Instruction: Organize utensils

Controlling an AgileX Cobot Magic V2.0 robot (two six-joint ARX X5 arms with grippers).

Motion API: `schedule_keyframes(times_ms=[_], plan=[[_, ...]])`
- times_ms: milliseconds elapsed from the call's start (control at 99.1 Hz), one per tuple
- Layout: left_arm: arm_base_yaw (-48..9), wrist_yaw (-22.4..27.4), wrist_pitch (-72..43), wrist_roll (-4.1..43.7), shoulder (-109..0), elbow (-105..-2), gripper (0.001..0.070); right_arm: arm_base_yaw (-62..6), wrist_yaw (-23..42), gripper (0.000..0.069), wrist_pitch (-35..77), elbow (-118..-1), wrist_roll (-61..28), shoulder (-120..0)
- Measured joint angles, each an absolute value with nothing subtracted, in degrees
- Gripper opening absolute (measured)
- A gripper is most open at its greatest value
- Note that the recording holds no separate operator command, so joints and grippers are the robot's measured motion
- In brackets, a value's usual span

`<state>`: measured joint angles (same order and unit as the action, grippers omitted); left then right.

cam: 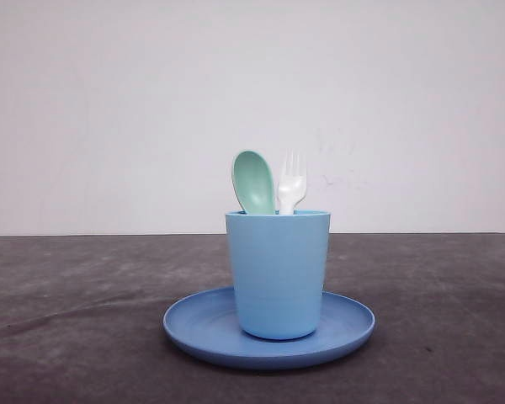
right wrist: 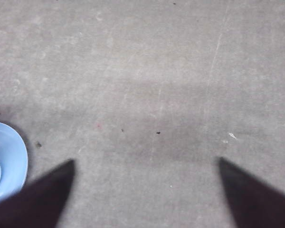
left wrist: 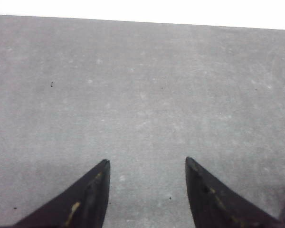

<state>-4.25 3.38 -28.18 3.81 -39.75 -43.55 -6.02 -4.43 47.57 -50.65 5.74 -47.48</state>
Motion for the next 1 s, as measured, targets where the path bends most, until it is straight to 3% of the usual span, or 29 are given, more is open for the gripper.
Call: schedule_keyframes(times_ms=[111, 151, 212, 353, 999], plan=[[-4.3, 3.4, -28.4, 3.8, -39.7, -43.5, 0.0268, -6.0, -4.4, 0.0168, 48.2, -50.7, 5.5, -47.5], [-4.3, 3.4, -28.9, 3.7, -39.7, -43.5, 0.0159, -6.0, -4.4, 0.0094, 48.3, -50.7, 5.4, -47.5], [-4.3, 3.4, -29.5, 3.8, -39.7, -43.5, 0.0075, -6.0, -4.4, 0.0049, 48.5, -50.7, 5.4, -47.5], [-4.3, 3.4, -29.7, 3.8, -39.7, -43.5, 0.0023, -6.0, -4.4, 0.0022, 48.5, -50.6, 5.4, -47.5], [-4.3, 3.3, -30.0, 3.7, -39.7, -43.5, 0.0019, -6.0, -4.4, 0.0018, 44.1, -50.7, 5.4, -47.5]])
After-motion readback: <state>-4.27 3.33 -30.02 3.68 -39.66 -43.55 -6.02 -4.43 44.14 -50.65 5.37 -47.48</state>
